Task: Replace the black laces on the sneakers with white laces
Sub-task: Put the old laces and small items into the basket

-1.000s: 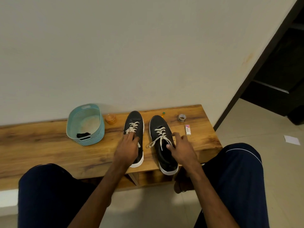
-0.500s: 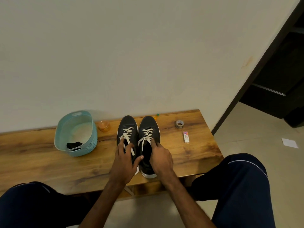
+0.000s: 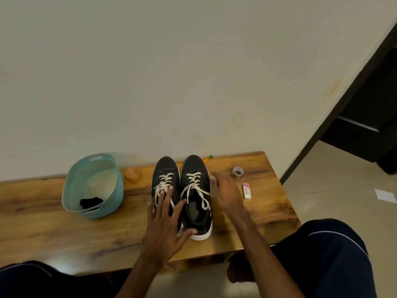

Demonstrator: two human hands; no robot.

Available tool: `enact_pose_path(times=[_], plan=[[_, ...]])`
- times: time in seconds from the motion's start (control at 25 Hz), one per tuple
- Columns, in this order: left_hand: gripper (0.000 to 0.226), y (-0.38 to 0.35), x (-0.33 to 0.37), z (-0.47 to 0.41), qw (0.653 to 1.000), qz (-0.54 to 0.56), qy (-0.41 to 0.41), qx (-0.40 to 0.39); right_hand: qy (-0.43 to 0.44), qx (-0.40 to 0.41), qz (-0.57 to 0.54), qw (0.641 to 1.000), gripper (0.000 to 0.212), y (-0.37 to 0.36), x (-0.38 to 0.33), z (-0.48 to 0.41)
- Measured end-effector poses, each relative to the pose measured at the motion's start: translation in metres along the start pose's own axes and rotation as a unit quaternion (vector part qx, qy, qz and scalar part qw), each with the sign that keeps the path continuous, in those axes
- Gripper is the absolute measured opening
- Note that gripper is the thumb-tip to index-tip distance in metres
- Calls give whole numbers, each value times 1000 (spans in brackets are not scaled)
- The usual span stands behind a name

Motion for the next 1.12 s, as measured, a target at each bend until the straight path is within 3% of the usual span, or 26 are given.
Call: enact_pose_path(times=[0.08,0.16,0.28,0.44,0.56,0.8,1.0,1.12], plan=[[89,1,11,0,999,-31,-43,-8,12,-35,103,994,41,-1,12,-48],[87,-2,23,-2,995,-71,-74,-10,19,-119,198,973,49,-19,14,-87],[61,-11,25,-6,992,-109,-63,-27,40,-179,250,951,45,-43,18,-119],[47,-17,19,-10,995,-97,-28,-12,61,-123,326,935,35,-42,23,-125],[45,-18,20,-11,996,-89,-24,1,9,-78,369,926,30,-36,31,-117],[50,-19,17,-20,994,-95,-55,-4,-39,-44,352,934,25,-18,28,-87],[57,-16,20,-15,995,-89,-47,-14,-22,70,236,969,25,13,5,-64],[81,1,14,-14,998,-55,-22,-14,-35,72,81,993,20,5,3,-56]])
Point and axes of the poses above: each hand's wrist, its own z-axis away from the middle knuckle, its own y-axis out of the back of the hand, x = y × z, the point moved 8 cm from there along -z, towards the middle knuckle, and after that the axes turned 12 degrees about -z, right-handed, at the moved point
